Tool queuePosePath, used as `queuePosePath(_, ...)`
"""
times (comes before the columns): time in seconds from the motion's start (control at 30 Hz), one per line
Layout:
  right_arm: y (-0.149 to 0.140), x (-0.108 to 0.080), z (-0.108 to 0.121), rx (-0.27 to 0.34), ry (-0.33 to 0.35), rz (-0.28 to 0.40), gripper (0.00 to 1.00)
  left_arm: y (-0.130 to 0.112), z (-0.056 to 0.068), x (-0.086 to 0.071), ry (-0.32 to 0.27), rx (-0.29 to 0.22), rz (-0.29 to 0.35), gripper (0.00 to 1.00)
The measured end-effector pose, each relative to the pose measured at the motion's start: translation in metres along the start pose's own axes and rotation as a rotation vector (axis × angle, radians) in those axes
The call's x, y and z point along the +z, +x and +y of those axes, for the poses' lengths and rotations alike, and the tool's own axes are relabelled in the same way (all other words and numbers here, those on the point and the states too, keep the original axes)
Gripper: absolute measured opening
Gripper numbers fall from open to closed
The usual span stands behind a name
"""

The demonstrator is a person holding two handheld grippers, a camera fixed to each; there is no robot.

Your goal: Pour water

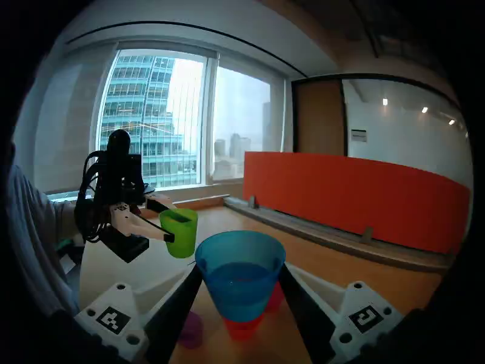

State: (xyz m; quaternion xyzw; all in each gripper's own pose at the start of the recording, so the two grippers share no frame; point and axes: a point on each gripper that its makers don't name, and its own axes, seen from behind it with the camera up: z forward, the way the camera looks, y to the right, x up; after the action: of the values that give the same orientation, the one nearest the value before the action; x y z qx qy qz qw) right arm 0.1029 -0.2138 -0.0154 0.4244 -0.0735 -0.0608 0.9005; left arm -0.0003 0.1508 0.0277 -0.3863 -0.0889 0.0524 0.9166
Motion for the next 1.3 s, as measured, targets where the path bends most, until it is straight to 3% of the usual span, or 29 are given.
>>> queuePosePath(0.53, 0.032, 0.017, -0.007, -0.078, 0.033, 0.017, 0.89, 0.012, 0.014, -0.009, -0.006, -0.006, 0.089, 0.85)
queuePosePath(1.07, 0.060, 0.032, -0.013, -0.177, 0.057, 0.050, 0.89, 0.012, 0.027, -0.010, -0.018, 0.012, 0.100, 0.85)
queuePosePath(1.3, 0.073, 0.038, -0.010, -0.255, 0.051, 0.062, 0.89, 0.011, 0.033, -0.009, -0.017, 0.040, 0.096, 0.85)
